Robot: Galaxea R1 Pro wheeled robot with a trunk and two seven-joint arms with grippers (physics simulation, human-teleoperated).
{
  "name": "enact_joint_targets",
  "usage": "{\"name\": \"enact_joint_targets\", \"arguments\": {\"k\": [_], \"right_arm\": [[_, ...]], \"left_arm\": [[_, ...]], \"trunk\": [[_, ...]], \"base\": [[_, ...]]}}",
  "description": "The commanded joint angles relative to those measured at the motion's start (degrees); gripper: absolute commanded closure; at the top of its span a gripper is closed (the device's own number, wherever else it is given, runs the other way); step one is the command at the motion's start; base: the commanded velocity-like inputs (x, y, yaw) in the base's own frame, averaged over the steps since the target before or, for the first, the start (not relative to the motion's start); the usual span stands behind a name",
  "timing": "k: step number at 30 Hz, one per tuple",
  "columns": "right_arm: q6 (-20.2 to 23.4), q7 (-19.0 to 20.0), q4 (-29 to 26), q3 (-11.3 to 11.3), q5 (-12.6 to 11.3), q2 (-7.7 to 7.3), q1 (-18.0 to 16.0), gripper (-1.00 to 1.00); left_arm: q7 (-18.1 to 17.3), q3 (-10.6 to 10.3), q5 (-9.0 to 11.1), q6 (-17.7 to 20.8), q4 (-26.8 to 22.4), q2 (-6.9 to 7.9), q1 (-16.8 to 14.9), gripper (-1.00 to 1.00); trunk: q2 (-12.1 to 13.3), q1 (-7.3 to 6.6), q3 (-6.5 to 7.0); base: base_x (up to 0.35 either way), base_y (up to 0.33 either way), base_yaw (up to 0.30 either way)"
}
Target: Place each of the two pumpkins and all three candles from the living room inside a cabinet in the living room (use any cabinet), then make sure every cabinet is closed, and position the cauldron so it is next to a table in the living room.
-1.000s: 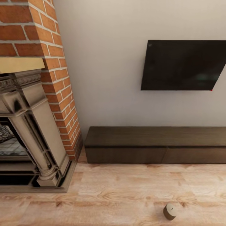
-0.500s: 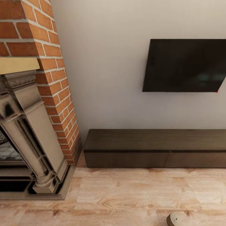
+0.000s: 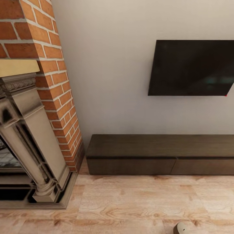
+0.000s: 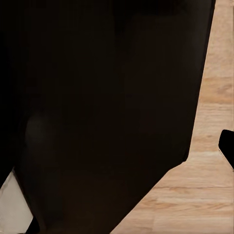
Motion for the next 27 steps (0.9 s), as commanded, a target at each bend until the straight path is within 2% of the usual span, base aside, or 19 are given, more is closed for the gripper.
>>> {"name": "enact_joint_targets", "arguments": {"k": [1,9,14,18,19,21,23,24,27], "right_arm": [[0.04,-0.03,-0.37,0.01,-0.01,0.06,0.0,-1.0],[0.08,-1.9,-2.46,0.18,-0.08,0.32,-0.12,-1.0],[0.12,-2.56,-8.13,0.15,-0.2,0.36,-0.34,-1.0],[0.14,-2.37,-17.82,0.16,-1.03,1.22,-0.06,-1.0],[0.24,-2.31,-22.29,0.21,-2.01,1.73,0.07,-1.0],[1.01,-2.27,-26.64,0.27,-3.19,2.07,0.17,-1.0],[3.03,-2.24,-30.5,0.43,-4.25,2.29,0.24,-1.0],[5.97,-2.18,-33.94,0.62,-4.96,2.45,0.26,-1.0],[10.06,-2.07,-39.07,0.83,-5.56,2.65,0.26,-1.0]], "left_arm": [[-0.01,0.03,-0.03,-0.2,0.05,0.01,-0.03,-1.0],[-0.14,-0.17,-0.01,-0.02,-0.93,0.03,-0.33,-1.0],[-0.17,-0.21,0.11,1.0,-6.01,0.13,-0.89,-1.0],[-0.18,-0.13,0.21,4.59,-12.62,0.16,-0.98,-1.0],[-0.18,-0.03,0.26,7.02,-16.78,0.17,-0.97,-1.0],[-0.18,0.06,0.29,9.84,-22.21,0.17,-0.8,-1.0],[-0.18,0.11,0.28,13.02,-28.06,0.18,-0.52,-1.0],[-0.18,0.15,0.32,16.55,-33.76,0.18,0.03,-1.0],[-0.18,0.21,0.44,21.62,-41.26,0.18,1.1,-1.0]], "trunk": [[-0.02,0.0,-0.05],[-0.02,0.0,-0.05],[-0.02,0.0,-0.05],[-0.02,0.0,-0.05],[-0.02,0.0,-0.05],[-0.02,0.0,-0.05],[-0.02,0.0,-0.05],[-0.02,0.0,-0.05],[-0.02,0.0,-0.05]], "base": [[0.007,0.0,0.0],[0.003,0.0,0.0],[0.0,0.0,0.0],[0.0,0.0,0.0],[0.0,0.0,0.0],[0.0,0.0,0.0],[0.0,0.0,0.0],[0.0,0.0,0.0],[0.0,0.0,0.0]]}}
